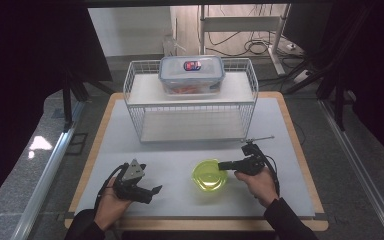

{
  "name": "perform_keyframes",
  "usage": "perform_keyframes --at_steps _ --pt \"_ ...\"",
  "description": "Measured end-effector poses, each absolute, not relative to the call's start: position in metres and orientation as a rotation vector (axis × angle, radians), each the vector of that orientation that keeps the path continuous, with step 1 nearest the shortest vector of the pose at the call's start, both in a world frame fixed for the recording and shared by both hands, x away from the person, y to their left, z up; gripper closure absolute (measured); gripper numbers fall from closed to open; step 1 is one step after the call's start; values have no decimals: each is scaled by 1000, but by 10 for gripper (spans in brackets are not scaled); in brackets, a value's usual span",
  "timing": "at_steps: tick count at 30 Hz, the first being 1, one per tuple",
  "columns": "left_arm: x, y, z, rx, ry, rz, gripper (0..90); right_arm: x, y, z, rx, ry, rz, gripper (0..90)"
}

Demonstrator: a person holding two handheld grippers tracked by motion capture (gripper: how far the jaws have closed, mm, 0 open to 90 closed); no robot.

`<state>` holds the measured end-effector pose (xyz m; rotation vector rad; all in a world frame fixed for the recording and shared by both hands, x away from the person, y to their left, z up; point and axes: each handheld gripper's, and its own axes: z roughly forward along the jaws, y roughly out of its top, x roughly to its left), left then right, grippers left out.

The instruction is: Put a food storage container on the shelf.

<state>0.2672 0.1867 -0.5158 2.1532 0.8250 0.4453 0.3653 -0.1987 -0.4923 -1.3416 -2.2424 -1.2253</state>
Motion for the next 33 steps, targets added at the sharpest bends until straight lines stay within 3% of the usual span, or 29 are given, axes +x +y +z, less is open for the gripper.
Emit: perform_keyframes --at_steps 18,33 --pt "268 187 -516 2148 828 449 74 368 -214 -469 -1354 -2143 -1394 828" --pt "268 187 -516 2143 830 449 74 378 -218 -421 -1288 -2065 -1591 829"
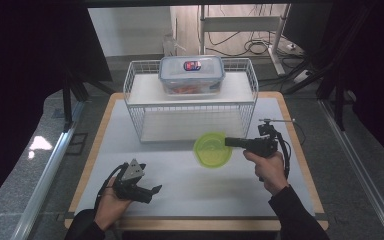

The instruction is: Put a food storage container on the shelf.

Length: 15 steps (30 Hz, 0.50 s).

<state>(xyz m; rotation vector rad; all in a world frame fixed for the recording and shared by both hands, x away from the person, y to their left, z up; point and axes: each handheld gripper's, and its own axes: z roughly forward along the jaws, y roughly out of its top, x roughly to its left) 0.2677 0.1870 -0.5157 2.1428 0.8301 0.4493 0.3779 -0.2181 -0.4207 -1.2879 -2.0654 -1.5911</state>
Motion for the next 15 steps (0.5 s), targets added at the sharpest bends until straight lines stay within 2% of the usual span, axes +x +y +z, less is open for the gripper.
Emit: perform_keyframes --at_steps 15 --pt "268 188 -515 2146 825 452 74 398 -214 -356 -1236 -2020 -1736 831"
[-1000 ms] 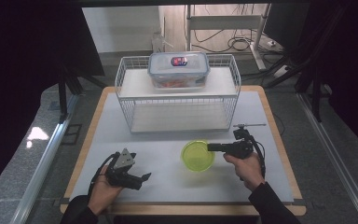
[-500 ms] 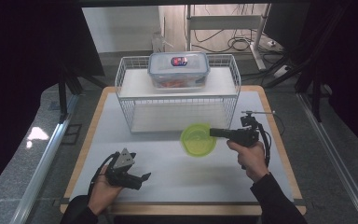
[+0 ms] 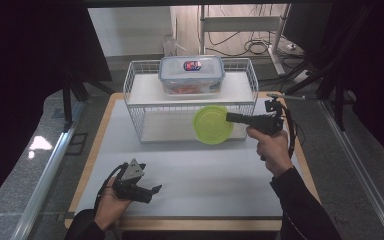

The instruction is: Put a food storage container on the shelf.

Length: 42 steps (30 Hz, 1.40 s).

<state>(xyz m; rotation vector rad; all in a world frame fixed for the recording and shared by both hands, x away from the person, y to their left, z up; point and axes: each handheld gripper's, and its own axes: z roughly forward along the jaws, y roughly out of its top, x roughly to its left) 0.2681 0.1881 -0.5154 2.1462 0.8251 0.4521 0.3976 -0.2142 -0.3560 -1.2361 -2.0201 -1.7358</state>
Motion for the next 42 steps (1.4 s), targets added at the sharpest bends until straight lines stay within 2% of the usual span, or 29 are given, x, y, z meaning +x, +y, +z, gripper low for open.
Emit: perform_keyframes --at_steps 12,21,31,42 --pt "268 188 -515 2138 826 447 74 418 -200 -305 -1214 -1984 -1826 836" --pt "268 189 -515 2138 823 444 75 447 -184 -272 -1271 -1978 -1878 844" --pt "268 189 -515 2137 820 436 74 486 -165 -262 -1369 -1894 -1901 844" --pt "267 189 -515 2138 816 427 75 513 -144 -264 -1446 -1795 -1866 836"
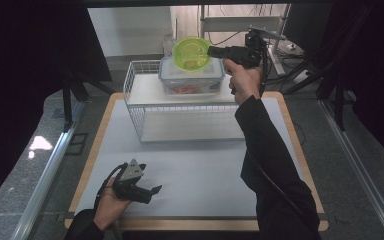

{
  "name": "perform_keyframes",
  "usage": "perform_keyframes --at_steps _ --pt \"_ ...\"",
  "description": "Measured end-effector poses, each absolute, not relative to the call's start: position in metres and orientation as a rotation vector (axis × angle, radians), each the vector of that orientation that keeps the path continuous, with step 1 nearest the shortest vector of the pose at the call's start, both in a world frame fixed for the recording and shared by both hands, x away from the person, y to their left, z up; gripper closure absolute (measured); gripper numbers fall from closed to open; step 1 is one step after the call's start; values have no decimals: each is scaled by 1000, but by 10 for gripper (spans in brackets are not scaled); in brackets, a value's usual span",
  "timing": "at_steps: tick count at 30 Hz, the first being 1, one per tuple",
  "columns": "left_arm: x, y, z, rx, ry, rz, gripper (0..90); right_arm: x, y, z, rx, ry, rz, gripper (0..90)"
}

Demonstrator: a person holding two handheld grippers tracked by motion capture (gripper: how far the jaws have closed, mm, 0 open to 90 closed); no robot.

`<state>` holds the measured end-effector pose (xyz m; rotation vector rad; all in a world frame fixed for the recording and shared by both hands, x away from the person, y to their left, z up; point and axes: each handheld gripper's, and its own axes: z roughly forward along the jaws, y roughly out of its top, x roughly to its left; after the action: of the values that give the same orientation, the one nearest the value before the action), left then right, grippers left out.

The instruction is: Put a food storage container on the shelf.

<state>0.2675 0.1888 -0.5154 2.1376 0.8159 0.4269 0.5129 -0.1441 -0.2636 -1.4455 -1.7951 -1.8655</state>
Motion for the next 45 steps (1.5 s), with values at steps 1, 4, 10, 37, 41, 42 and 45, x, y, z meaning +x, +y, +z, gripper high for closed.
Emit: perform_keyframes --at_steps 1,4,10,37,41,42,45 --pt "267 189 -515 2139 815 427 75 514 -143 -263 -1458 -1791 -1862 833" --pt "267 189 -515 2140 813 425 75 518 -139 -263 -1503 -1791 -1863 819" --pt "267 189 -516 2140 810 420 75 524 -135 -263 -1559 -1797 -1869 796" --pt "267 188 -516 2143 808 415 75 525 -131 -263 -1538 -2034 -1871 312" --pt "267 188 -516 2143 809 417 75 519 -136 -262 -1482 -2122 -1885 196" --pt "267 188 -516 2143 809 418 75 517 -137 -262 -1465 -2147 -1889 176" --pt "267 188 -516 2146 810 419 75 510 -141 -264 -1433 -2247 -1871 144"
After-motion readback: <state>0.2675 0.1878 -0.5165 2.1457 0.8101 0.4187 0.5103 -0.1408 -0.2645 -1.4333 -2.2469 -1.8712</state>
